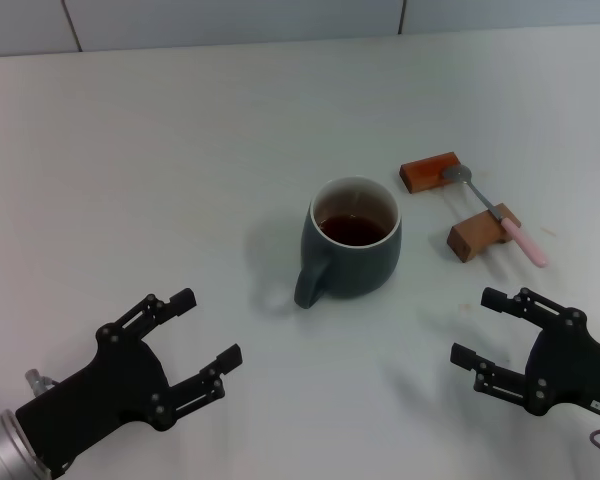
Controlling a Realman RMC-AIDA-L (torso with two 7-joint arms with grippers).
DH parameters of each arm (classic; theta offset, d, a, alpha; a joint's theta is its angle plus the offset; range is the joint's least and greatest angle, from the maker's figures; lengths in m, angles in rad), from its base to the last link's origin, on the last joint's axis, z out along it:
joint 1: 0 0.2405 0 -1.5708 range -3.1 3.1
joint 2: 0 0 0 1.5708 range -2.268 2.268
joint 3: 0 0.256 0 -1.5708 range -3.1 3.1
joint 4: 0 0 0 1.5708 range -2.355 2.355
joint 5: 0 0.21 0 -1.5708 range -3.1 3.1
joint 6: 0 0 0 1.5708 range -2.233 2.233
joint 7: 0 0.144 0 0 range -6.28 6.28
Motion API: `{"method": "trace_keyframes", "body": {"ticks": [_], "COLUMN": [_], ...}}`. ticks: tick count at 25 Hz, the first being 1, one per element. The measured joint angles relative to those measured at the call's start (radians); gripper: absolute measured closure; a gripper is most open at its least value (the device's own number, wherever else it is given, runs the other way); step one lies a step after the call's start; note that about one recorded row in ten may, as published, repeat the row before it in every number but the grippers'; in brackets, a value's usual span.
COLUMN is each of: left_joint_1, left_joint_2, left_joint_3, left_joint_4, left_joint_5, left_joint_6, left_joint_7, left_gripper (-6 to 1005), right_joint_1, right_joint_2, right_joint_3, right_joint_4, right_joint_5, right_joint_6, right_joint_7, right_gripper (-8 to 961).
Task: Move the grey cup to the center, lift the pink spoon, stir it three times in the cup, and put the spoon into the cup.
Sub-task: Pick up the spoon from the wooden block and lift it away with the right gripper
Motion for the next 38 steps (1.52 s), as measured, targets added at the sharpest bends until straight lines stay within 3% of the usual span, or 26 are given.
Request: {"method": "trace_keyframes", "body": {"ticks": [7,27,33,38], "left_joint_1": [-0.001,-0.015,-0.019,-0.020], "left_joint_2": [-0.001,-0.001,-0.002,-0.003], "left_joint_3": [0.000,-0.010,-0.021,-0.048], "left_joint_4": [-0.004,-0.006,-0.006,-0.010], "left_joint_5": [0.000,-0.001,-0.007,-0.010], "left_joint_6": [-0.022,-0.037,-0.040,-0.040], "left_joint_7": [0.000,0.000,0.000,0.000], "left_gripper": [153,154,154,155], "right_joint_1": [0.003,-0.004,-0.016,-0.017], "right_joint_2": [0.000,-0.002,-0.008,-0.010], "right_joint_3": [-0.008,-0.011,0.108,0.271], "right_joint_4": [0.000,-0.001,0.000,0.002], "right_joint_5": [-0.002,-0.057,-0.040,-0.038], "right_joint_6": [0.000,-0.033,-0.232,-0.290], "right_joint_7": [0.000,0.013,0.171,0.533], "right_gripper": [244,251,254,255]}}
